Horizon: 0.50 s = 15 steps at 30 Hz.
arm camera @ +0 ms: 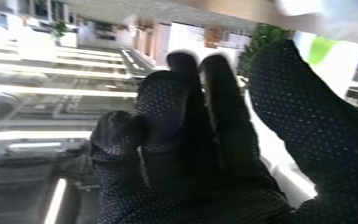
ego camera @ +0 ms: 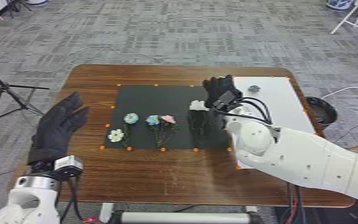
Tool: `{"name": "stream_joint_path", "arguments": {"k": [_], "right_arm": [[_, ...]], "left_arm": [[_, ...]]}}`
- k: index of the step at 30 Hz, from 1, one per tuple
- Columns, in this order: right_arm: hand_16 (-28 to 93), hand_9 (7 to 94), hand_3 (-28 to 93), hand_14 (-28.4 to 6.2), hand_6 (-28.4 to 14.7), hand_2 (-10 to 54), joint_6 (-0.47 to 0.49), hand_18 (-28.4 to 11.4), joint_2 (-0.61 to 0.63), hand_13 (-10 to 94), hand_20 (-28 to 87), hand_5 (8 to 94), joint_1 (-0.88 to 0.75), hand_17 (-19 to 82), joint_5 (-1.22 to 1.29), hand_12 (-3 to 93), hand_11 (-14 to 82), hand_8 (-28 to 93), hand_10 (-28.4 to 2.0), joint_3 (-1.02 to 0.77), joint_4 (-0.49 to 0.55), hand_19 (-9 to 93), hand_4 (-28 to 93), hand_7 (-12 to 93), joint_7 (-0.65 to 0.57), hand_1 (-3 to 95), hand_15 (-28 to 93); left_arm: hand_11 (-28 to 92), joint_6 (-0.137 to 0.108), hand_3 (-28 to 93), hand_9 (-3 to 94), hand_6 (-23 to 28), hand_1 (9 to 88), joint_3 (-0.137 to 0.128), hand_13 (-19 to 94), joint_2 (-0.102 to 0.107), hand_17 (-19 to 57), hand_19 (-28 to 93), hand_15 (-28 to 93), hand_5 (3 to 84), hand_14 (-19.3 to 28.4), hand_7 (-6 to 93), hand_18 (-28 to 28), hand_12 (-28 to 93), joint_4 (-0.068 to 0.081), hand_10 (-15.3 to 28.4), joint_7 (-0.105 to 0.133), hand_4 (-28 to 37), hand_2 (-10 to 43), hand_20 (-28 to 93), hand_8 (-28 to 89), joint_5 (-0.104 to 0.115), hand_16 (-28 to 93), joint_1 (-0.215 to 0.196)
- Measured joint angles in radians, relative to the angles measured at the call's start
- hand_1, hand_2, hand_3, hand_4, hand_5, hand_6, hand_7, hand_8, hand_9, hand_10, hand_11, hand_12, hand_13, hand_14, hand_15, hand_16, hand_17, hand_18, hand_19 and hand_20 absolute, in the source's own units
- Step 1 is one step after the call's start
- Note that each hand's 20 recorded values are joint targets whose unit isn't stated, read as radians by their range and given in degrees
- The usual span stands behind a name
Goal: Arrange flowers
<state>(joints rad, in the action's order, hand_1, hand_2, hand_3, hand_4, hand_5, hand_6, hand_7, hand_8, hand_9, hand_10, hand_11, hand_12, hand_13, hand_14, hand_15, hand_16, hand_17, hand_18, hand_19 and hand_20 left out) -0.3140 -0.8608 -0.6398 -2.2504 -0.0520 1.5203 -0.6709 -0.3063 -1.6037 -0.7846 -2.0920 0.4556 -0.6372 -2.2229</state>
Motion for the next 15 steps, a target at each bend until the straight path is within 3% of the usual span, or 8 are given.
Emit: {"name": "stream_joint_path", "arguments": {"k": [4, 9, 15], "right_arm": [[19, 27.4, 91, -14.1, -11.0, -9.5, 0.089, -21.6, 0.014, 37, 54, 26.7, -0.018, 21, 0.014, 21.5, 18.0, -8, -18.3, -0.070, -0.011, 83, -23, 15, -0.028, 33.0, 79], [18, 27.8, 90, -14.2, -12.4, -9.5, 0.125, -21.6, 0.027, 37, 54, 25.3, -0.005, 21, 0.079, 19.6, 11.7, -6, -20.1, -0.095, -0.094, 82, -24, 11, -0.063, 32.3, 79], [17, 31.9, 91, -12.4, -11.7, -9.5, 0.151, -21.1, 0.059, 39, 53, 25.1, 0.013, 21, 0.155, 18.6, 12.8, -6, -18.3, -0.098, -0.190, 82, -26, 13, -0.056, 34.3, 77]], "left_arm": [[20, 0.000, 68, 25.0, 3.2, 24.2, 0.012, 21, 0.000, -9.6, 38, 27, 32.7, 14.4, 15.9, 19.9, 19, 0.006, 12.0, -0.001, -26.7, -0.5, 13, -7, 0.000, 6, 0.014], [20, 0.000, 68, 25.0, 3.1, 24.3, 0.015, 21, 0.000, -9.6, 38, 27, 32.7, 14.4, 15.9, 19.9, 19, 0.007, 12.0, -0.001, -26.7, -0.5, 13, -7, 0.000, 6, 0.021], [20, 0.000, 68, 25.0, 3.2, 24.3, 0.015, 21, 0.000, -9.6, 38, 27, 32.6, 14.4, 15.9, 19.9, 19, 0.008, 11.9, 0.000, -26.6, -0.3, 13, -7, 0.000, 6, 0.022]]}}
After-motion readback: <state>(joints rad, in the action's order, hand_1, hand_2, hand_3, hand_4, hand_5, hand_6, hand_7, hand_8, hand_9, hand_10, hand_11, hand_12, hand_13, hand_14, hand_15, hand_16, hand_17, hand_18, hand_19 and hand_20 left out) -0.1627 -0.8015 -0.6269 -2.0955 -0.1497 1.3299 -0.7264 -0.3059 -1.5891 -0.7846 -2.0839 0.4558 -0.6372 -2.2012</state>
